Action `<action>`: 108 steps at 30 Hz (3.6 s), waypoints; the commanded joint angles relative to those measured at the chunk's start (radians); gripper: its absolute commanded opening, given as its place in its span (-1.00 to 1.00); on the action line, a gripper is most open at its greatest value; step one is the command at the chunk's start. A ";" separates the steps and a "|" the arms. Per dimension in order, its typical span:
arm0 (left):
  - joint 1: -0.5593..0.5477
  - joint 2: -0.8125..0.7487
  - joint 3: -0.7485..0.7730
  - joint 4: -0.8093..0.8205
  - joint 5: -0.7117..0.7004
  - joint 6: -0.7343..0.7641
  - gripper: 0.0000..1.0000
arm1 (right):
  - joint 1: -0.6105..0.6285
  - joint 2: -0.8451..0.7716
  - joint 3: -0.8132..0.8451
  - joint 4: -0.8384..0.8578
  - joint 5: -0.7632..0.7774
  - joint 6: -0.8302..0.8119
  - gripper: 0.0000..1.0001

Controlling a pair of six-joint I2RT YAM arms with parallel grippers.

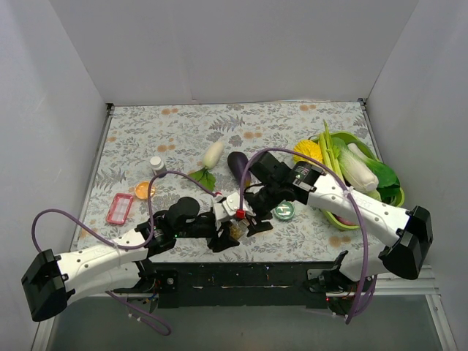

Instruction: Sort the pills into containers

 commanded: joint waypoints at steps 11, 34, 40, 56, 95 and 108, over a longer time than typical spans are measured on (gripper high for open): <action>0.002 -0.043 -0.001 0.007 -0.056 -0.029 -1.00 | -0.355 -0.175 -0.022 0.232 -0.393 0.462 0.96; 0.002 0.096 0.087 0.022 -0.142 -0.040 -1.00 | -0.326 -0.106 -0.321 0.609 -0.294 1.094 0.66; 0.002 0.096 0.087 0.050 -0.148 -0.035 -1.00 | -0.302 -0.091 -0.307 0.586 -0.258 1.071 0.51; 0.002 0.049 0.054 0.005 -0.074 0.024 -1.00 | -0.262 -0.089 -0.241 0.448 -0.388 0.710 -0.91; 0.002 0.000 0.033 -0.005 0.028 -0.012 -1.00 | -0.222 -0.076 -0.168 0.234 -0.504 0.182 -0.15; 0.002 0.006 0.007 0.051 0.079 -0.051 -1.00 | -0.220 -0.125 -0.158 0.046 -0.427 -0.265 -0.14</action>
